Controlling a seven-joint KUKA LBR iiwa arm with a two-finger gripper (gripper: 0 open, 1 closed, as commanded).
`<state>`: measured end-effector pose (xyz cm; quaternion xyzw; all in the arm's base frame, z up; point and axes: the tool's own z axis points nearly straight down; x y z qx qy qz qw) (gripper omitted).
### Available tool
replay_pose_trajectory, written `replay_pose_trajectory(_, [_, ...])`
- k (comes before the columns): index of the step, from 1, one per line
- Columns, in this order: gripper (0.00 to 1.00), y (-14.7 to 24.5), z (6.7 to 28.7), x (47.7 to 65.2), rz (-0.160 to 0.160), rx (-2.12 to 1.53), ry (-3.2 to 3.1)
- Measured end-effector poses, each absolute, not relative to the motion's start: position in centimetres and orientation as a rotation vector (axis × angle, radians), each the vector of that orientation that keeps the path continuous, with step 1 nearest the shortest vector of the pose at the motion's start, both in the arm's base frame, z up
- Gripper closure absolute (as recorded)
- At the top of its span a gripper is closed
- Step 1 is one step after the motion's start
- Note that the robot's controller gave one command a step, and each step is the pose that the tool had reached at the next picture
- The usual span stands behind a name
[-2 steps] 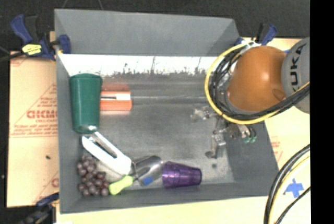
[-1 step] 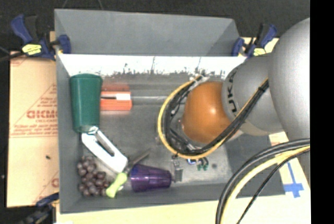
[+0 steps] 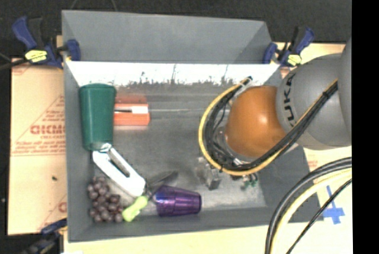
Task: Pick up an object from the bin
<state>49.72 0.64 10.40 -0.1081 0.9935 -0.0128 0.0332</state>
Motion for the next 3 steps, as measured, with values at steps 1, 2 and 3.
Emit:
replay_pose_trajectory(1, [1.00,0.6,10.4,49.7,-0.040,-0.334,3.057])
replay_pose_trajectory(2, [1.00,2.5,9.4,50.5,-0.044,-0.307,3.054])
replay_pose_trajectory(3, [1.00,2.7,8.5,49.4,-0.042,-0.314,3.057])
